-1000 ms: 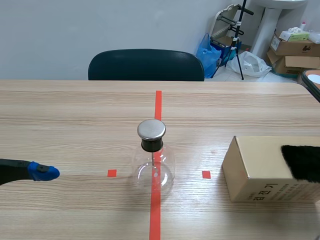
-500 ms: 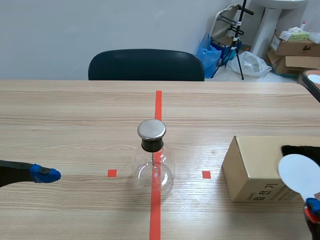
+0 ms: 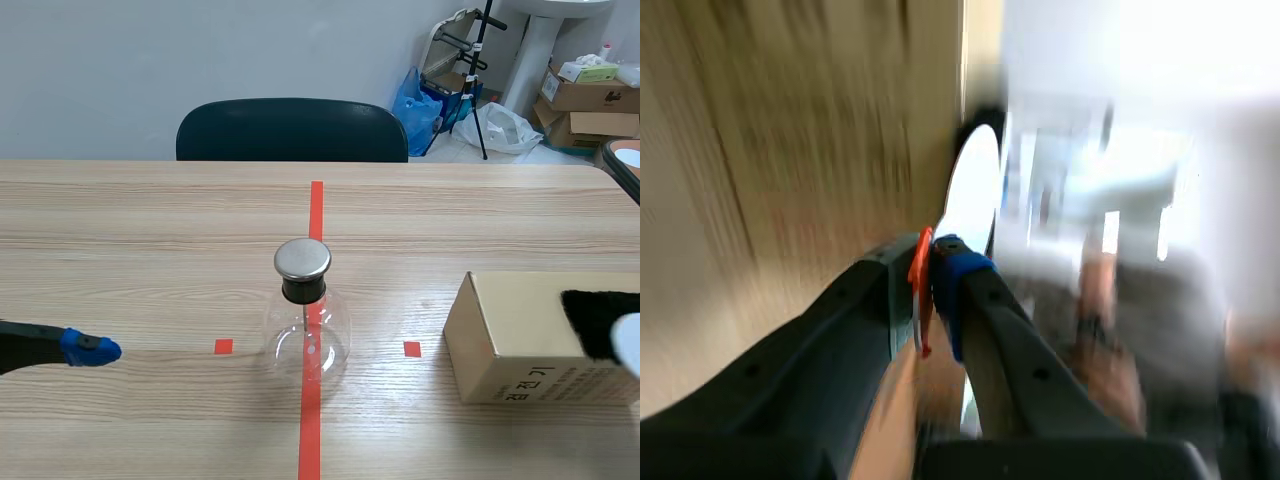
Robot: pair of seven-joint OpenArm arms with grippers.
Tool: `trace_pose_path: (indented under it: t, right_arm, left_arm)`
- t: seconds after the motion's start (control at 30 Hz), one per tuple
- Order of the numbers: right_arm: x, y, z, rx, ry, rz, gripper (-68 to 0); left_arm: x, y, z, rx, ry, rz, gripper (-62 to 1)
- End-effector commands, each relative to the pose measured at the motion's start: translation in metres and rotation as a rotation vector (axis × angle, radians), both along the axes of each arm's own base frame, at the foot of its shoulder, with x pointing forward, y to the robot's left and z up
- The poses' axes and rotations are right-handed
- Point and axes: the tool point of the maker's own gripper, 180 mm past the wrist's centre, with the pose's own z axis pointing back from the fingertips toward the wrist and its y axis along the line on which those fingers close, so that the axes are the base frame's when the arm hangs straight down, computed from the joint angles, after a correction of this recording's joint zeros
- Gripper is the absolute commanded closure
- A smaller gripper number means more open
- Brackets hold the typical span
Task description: Do the electroscope experiment
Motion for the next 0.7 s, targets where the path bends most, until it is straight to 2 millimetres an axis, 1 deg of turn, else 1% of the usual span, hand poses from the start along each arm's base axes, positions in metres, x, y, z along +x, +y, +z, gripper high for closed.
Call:
trace_pose_path:
  t: [0.0, 0.03, 0.1, 0.13, 0.17, 0.27, 0.3, 0.33, 0.4, 0.43, 0.47, 0.5, 0.57, 0.6, 0.63, 0.67]
  right_arm:
    - [0.002, 0.004, 0.008, -0.003, -0.050, 0.001, -1.3]
    - [0.003, -0.008, 0.008, -0.006, -0.054, -0.068, -1.3]
    - [0.003, -0.040, 0.010, -0.034, -0.062, -0.252, -1.3]
    - [0.003, -0.047, 0.009, -0.045, -0.062, -0.284, -1.3]
    - [0.004, -0.042, 0.009, -0.048, -0.059, -0.250, -1.3]
    - [0.005, 0.002, 0.007, -0.016, -0.050, -0.009, -1.3]
    - [0.004, 0.005, 0.008, -0.008, -0.052, 0.010, -1.3]
    - [0.005, -0.002, 0.010, -0.003, -0.061, -0.029, -1.3]
    - [0.006, -0.031, 0.011, -0.025, -0.070, -0.188, -1.3]
    - [0.006, -0.039, 0.011, -0.042, -0.068, -0.230, -1.3]
    - [0.006, -0.039, 0.010, -0.050, -0.064, -0.225, -1.3]
    - [0.007, -0.031, 0.009, -0.048, -0.061, -0.180, -1.3]
    - [0.008, -0.009, 0.009, -0.028, -0.059, -0.064, -1.3]
    - [0.008, -0.005, 0.009, -0.022, -0.060, -0.042, -1.3]
    - [0.009, -0.008, 0.010, -0.018, -0.066, -0.065, -1.3]
    - [0.010, -0.017, 0.011, -0.020, -0.072, -0.112, -1.3]
  left_arm:
    - [0.001, -0.002, 0.009, -0.033, -0.014, 0.004, -62.3]
    - [0.001, -0.002, 0.009, -0.033, -0.014, 0.004, -62.3]
    - [0.001, -0.002, 0.009, -0.033, -0.014, 0.004, -62.3]
    - [0.001, -0.002, 0.009, -0.033, -0.014, 0.004, -62.3]
    - [0.001, -0.002, 0.009, -0.033, -0.014, 0.004, -62.3]
    - [0.001, -0.002, 0.009, -0.033, -0.014, 0.004, -62.3]
    - [0.001, -0.002, 0.009, -0.033, -0.014, 0.004, -62.3]
    - [0.001, -0.002, 0.009, -0.034, -0.014, 0.005, -62.3]
    - [0.001, -0.002, 0.009, -0.034, -0.014, 0.005, -62.3]
    - [0.001, -0.002, 0.009, -0.033, -0.014, 0.004, -62.3]
    - [0.001, -0.002, 0.009, -0.033, -0.014, 0.004, -62.3]
    - [0.001, -0.002, 0.009, -0.033, -0.014, 0.004, -62.3]
    - [0.001, -0.002, 0.009, -0.033, -0.014, 0.004, -62.3]
    - [0.001, -0.002, 0.009, -0.034, -0.014, 0.005, -62.3]
    - [0.001, -0.002, 0.009, -0.034, -0.014, 0.005, -62.3]
    - [0.001, -0.002, 0.009, -0.034, -0.014, 0.005, -62.3]
